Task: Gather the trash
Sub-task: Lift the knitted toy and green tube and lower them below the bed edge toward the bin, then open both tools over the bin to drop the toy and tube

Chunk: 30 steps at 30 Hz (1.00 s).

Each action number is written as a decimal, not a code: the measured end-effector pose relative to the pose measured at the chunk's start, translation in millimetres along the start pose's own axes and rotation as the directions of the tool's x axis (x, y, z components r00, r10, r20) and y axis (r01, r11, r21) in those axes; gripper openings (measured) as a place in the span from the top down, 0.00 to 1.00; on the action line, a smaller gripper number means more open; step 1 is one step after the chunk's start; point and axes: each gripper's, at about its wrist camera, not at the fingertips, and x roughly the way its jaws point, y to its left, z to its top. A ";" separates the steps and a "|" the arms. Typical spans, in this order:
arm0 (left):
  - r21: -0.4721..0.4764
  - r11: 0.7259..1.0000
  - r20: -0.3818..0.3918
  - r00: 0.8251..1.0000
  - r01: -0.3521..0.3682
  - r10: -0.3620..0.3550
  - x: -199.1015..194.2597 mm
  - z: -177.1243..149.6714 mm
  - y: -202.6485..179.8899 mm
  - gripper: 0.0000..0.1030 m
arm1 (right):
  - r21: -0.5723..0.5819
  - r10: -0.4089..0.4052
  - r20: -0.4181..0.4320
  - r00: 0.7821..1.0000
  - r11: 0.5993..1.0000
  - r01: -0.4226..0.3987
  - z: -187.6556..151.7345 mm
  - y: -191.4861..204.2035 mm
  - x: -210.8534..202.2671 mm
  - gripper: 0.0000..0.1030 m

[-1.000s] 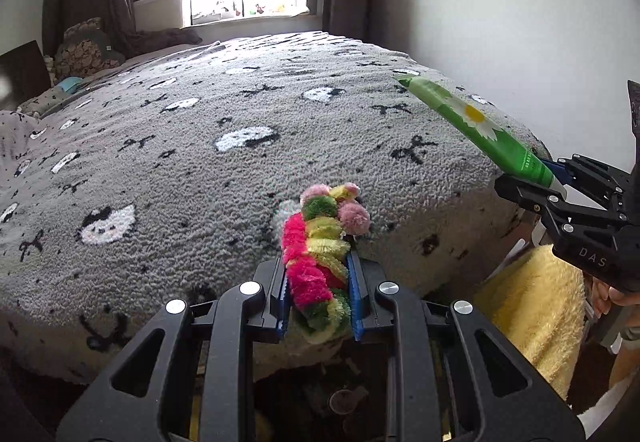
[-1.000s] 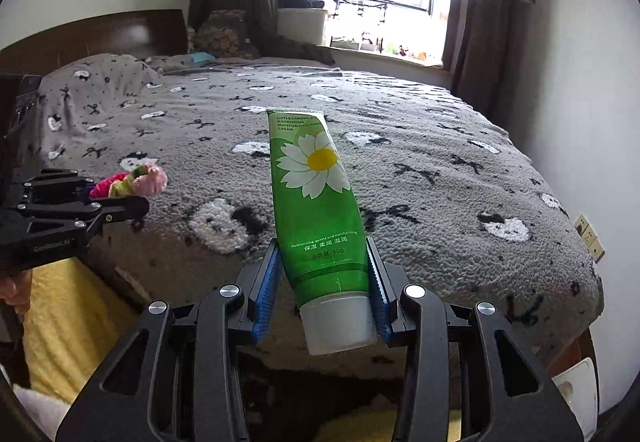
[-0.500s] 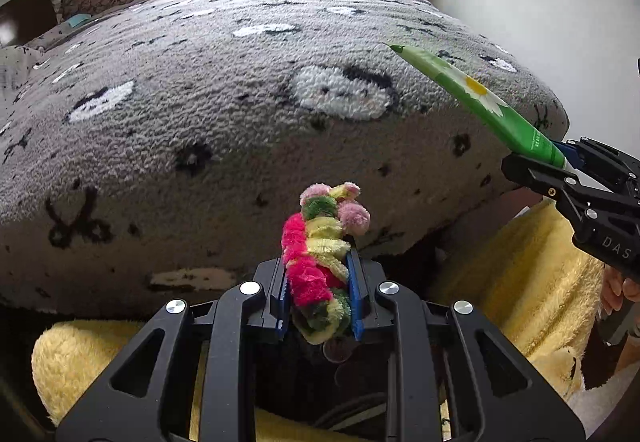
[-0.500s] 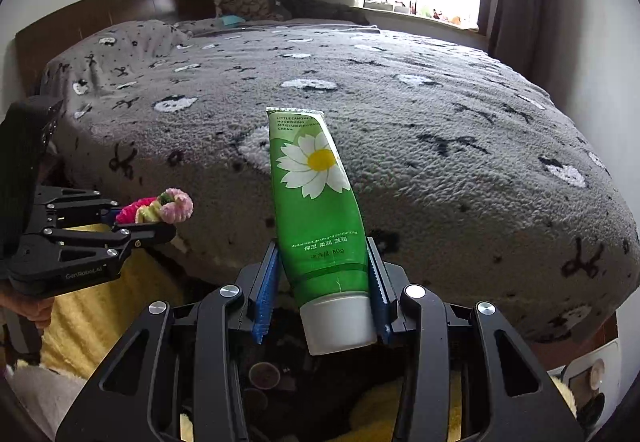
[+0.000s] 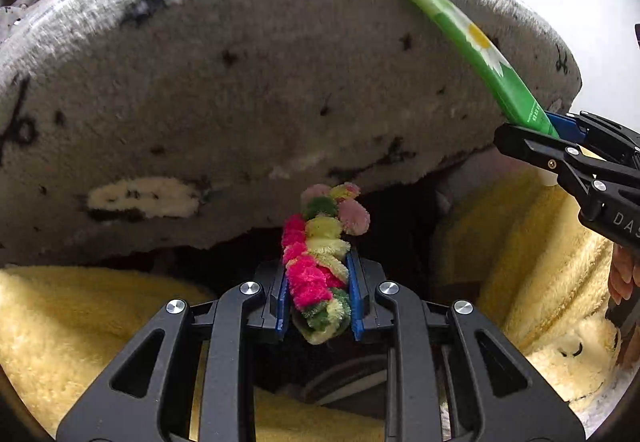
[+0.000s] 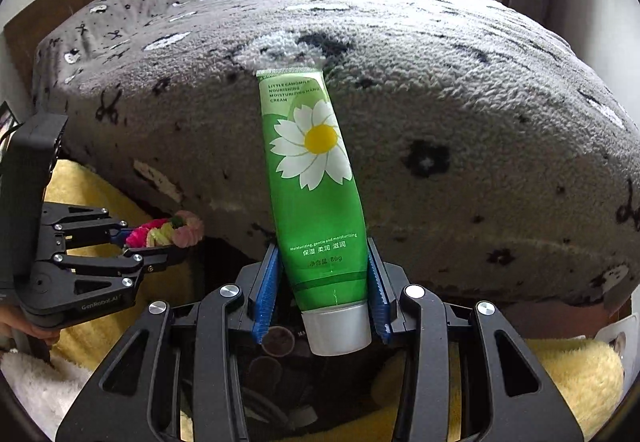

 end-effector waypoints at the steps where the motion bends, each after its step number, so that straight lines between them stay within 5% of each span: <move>1: -0.001 1.000 -0.016 1.000 0.008 -0.008 4.6 -1.9 0.3 0.79 | 0.003 0.007 -0.017 1.000 1.000 -0.006 -2.0 0.0 4.9 0.61; 14: -0.027 0.996 -0.227 0.970 0.083 -0.087 63.1 -21.8 2.9 0.79 | 0.013 0.066 -0.250 0.966 0.998 -0.064 -23.0 12.4 73.3 0.65; 24: -0.058 0.995 -0.246 0.965 0.081 -0.093 71.3 -25.8 13.2 0.76 | 0.007 0.090 -0.291 0.953 0.996 -0.092 -16.2 19.6 81.9 0.64; 28: -0.063 0.996 -0.246 0.966 0.069 -0.083 69.5 -25.4 15.2 0.62 | 0.007 0.084 -0.285 0.955 0.996 -0.085 -15.8 20.9 80.1 0.46; 30: -0.067 0.996 -0.239 0.968 0.064 -0.078 66.2 -24.3 16.8 0.56 | 0.015 0.080 -0.279 0.957 0.997 -0.079 -15.1 19.4 77.6 0.45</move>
